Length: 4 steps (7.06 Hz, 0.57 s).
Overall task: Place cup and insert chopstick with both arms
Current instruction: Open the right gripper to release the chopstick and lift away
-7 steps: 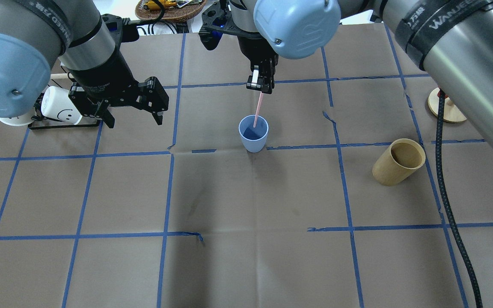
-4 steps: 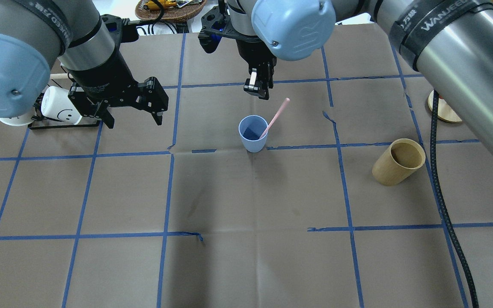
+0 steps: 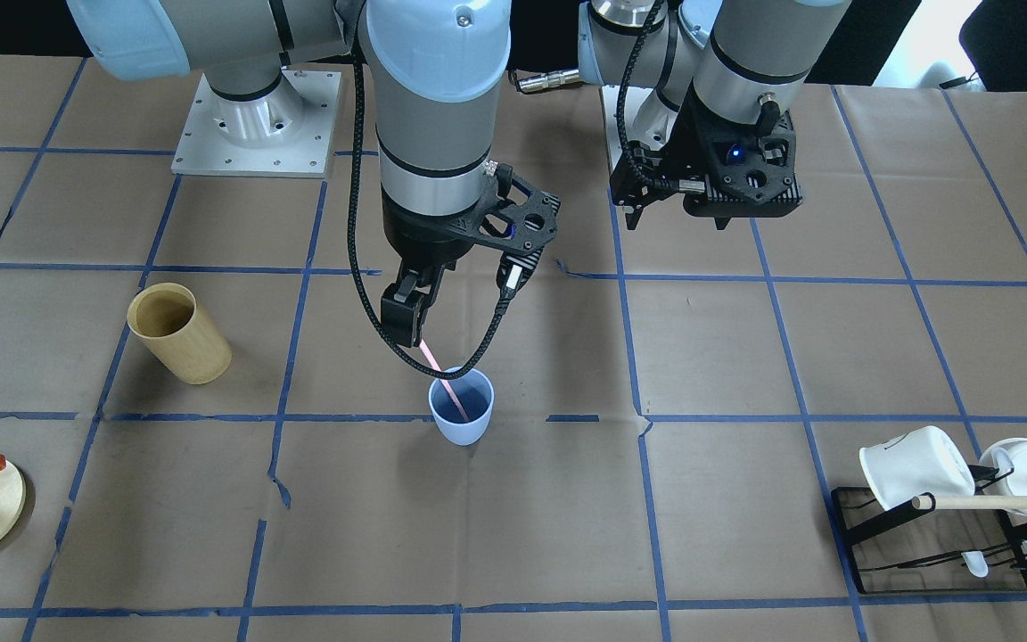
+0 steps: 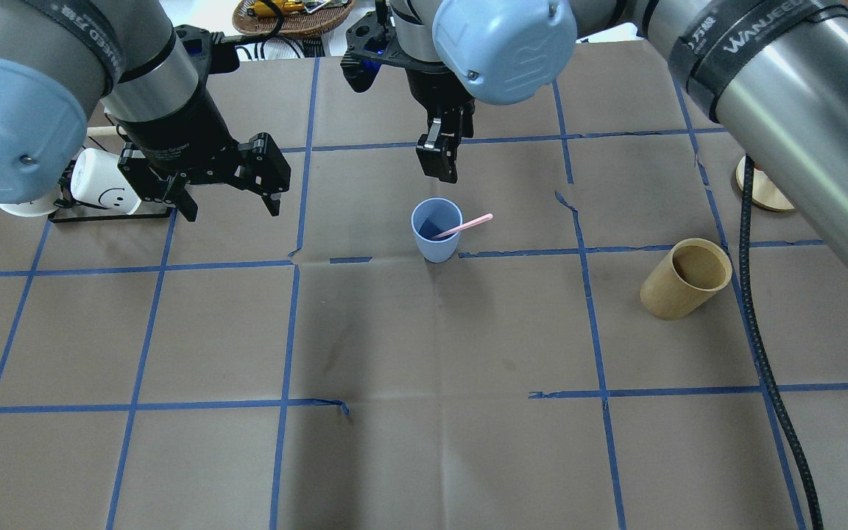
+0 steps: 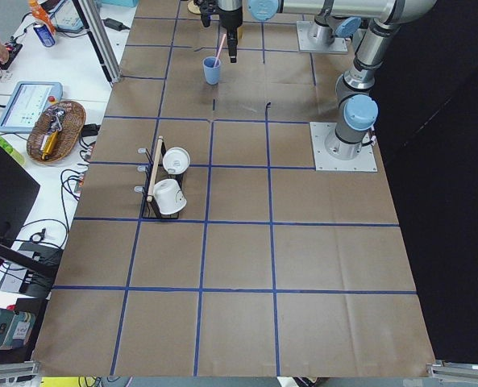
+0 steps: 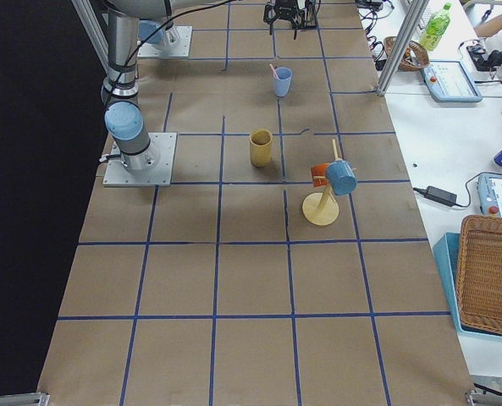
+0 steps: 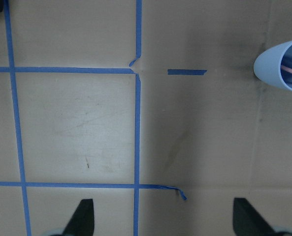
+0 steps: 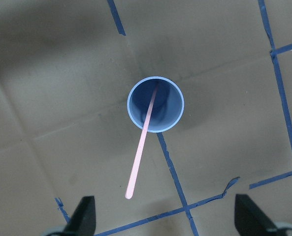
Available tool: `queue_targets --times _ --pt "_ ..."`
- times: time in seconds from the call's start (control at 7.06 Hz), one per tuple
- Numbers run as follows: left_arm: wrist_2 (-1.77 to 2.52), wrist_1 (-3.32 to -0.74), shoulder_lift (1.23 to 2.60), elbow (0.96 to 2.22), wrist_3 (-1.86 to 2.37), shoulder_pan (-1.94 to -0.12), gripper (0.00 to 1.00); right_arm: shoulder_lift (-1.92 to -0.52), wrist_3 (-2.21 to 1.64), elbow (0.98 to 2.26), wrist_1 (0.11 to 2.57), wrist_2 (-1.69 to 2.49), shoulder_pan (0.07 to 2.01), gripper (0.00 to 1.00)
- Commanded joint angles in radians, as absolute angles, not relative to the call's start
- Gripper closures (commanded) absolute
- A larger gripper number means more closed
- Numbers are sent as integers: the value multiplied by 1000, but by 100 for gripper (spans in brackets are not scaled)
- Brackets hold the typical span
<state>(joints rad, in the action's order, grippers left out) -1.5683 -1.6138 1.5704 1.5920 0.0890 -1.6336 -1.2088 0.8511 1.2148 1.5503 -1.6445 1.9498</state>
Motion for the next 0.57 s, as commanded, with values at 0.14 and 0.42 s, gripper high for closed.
queue_targets --times 0.14,0.42 --pt "-1569 -1615 1569 1592 87 -1632 0 -1219 851 1137 1534 -1557 1887 0" --pt "-1569 -1615 1568 1592 87 -1634 0 -1317 848 1173 1462 -1454 1681 1"
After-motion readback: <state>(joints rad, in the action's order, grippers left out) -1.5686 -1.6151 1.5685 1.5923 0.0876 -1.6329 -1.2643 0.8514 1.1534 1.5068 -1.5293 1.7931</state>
